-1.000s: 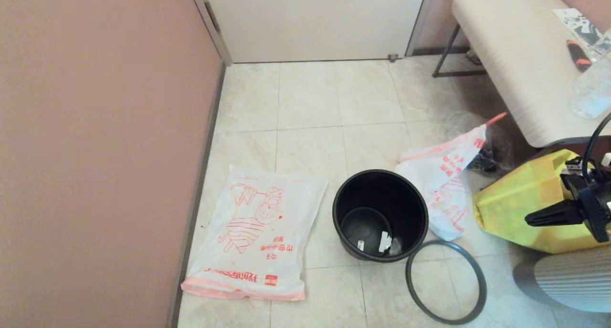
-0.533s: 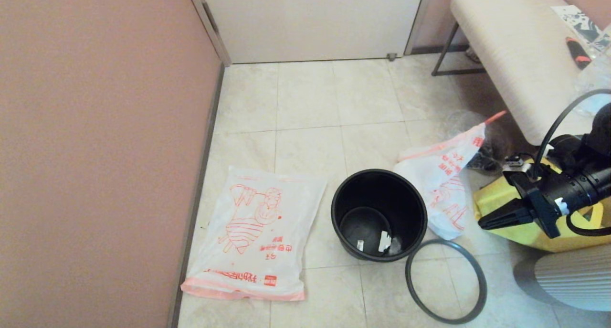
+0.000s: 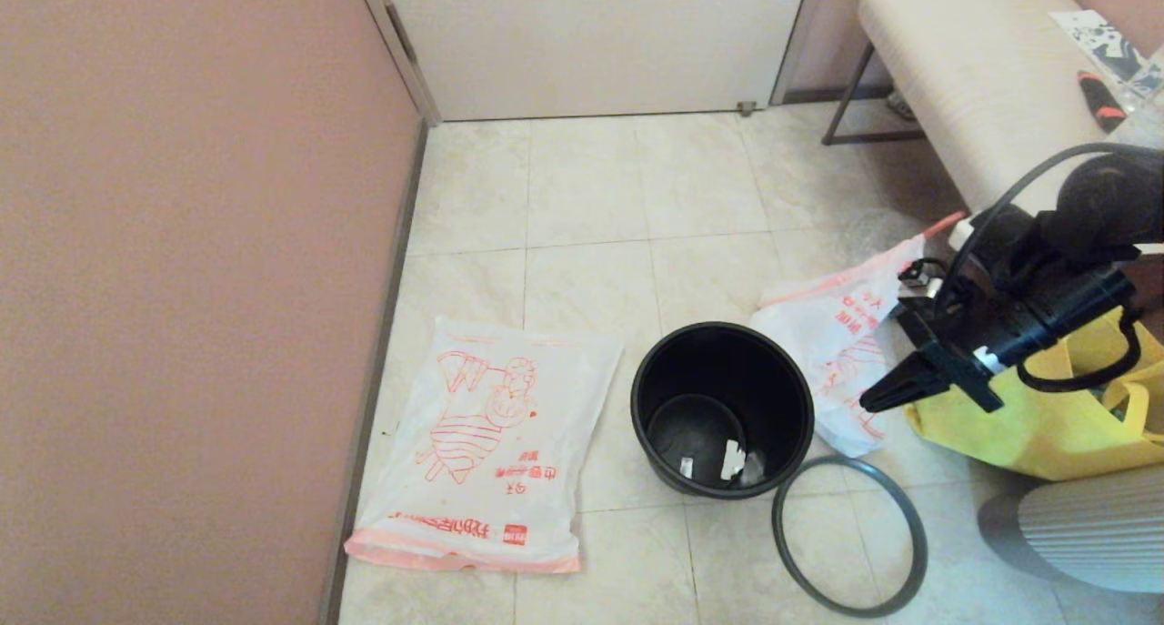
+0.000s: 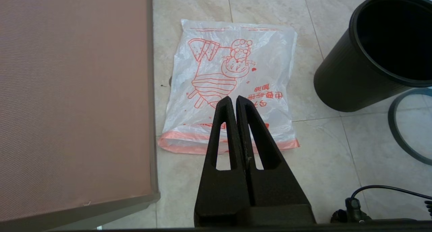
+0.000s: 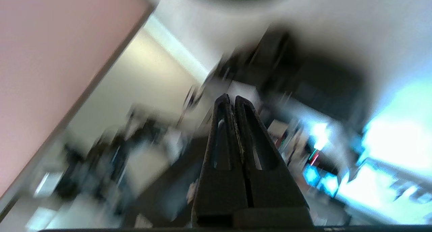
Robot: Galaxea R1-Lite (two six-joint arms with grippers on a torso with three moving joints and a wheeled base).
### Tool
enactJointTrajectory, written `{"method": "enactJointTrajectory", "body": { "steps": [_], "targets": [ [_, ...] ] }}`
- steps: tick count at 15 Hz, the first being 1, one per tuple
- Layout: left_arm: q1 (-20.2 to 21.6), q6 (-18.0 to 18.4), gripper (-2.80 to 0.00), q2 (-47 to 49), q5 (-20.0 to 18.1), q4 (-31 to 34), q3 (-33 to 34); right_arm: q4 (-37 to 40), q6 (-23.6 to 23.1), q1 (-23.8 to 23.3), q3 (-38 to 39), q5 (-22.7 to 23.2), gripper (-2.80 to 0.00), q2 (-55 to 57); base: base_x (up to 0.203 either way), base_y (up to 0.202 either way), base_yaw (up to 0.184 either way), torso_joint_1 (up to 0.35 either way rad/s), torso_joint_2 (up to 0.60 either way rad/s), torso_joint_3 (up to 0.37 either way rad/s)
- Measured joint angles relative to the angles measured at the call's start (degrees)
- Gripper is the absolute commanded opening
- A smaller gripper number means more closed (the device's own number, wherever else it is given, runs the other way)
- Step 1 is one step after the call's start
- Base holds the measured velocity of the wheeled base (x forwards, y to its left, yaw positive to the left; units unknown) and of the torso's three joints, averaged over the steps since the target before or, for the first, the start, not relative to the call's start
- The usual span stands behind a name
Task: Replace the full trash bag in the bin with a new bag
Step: Pick up a new trash bag
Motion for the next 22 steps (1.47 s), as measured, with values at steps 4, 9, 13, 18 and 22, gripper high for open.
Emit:
{"method": "enactJointTrajectory", "body": {
  "steps": [4,9,13,18,22],
  "targets": [
    [0.0,0.0,-2.80,0.0,0.0,0.0,0.0,-9.0,4.5,7.1,-1.0,-17.4,-2.80,-0.6,0.000,0.000,0.000,0.000,0.00,0.000],
    [0.0,0.0,-2.80,0.0,0.0,0.0,0.0,-23.3,5.7,15.1,11.7,-38.0,-2.80,-11.5,0.000,0.000,0.000,0.000,0.00,0.000],
    [0.0,0.0,-2.80,0.0,0.0,0.0,0.0,-31.7,5.5,16.6,24.0,-46.0,-2.80,-24.6,0.000,0.000,0.000,0.000,0.00,0.000],
    [0.0,0.0,-2.80,0.0,0.0,0.0,0.0,-39.6,5.1,16.8,41.4,-53.9,-2.80,-43.0,0.000,0.000,0.000,0.000,0.00,0.000],
    [0.0,0.0,-2.80,0.0,0.0,0.0,0.0,-43.1,3.0,15.0,53.6,-58.4,-2.80,-61.0,0.000,0.000,0.000,0.000,0.00,0.000]
  ]
}}
